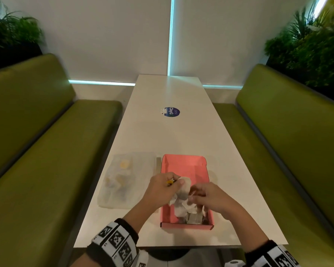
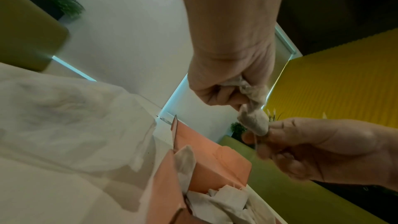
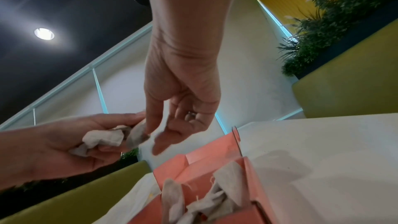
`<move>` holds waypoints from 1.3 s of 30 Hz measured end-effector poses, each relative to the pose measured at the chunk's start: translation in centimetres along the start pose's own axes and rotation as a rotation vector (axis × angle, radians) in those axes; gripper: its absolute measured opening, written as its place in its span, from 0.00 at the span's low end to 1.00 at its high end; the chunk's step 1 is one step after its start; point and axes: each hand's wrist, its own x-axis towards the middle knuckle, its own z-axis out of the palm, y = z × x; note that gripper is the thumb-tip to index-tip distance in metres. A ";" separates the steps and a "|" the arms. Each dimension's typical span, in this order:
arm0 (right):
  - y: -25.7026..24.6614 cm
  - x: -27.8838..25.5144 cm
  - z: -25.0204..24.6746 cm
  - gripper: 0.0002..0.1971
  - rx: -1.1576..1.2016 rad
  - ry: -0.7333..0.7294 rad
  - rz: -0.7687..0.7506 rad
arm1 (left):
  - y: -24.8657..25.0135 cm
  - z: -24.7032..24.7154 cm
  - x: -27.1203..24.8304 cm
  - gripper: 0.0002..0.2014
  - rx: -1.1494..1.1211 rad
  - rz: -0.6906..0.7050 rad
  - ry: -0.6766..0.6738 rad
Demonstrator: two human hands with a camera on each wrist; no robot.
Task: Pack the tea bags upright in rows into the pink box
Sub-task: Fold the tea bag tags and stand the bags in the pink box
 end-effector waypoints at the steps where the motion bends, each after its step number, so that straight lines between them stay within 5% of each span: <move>1: 0.1 0.0 0.2 0.05 -0.003 -0.005 0.013 | -0.2 -0.2 0.0 0.07 0.013 -0.004 0.011; 11: -0.6 0.2 -0.2 0.03 0.246 0.188 -0.061 | -0.7 -0.9 -0.2 0.08 -0.026 -0.038 0.058; 16: 0.0 0.7 1.8 0.24 0.087 -0.019 -0.056 | 0.2 -0.7 -0.3 0.08 -0.157 -0.034 0.045; 20: 0.7 1.4 3.0 0.07 0.099 -0.023 -0.053 | 0.7 -1.2 -0.6 0.08 -0.283 -0.055 0.032; 31: -1.7 0.8 -1.5 0.12 0.612 0.275 -0.071 | -0.8 -2.0 -0.6 0.09 -0.084 -0.083 -0.017; 35: -2.9 -0.2 -0.8 0.12 0.639 0.152 -0.164 | -0.9 -1.4 -0.2 0.09 -0.019 -0.084 0.023; 39: -2.6 -1.0 1.0 0.10 0.338 -0.100 -0.158 | -0.7 -1.4 0.3 0.10 -0.017 -0.087 0.092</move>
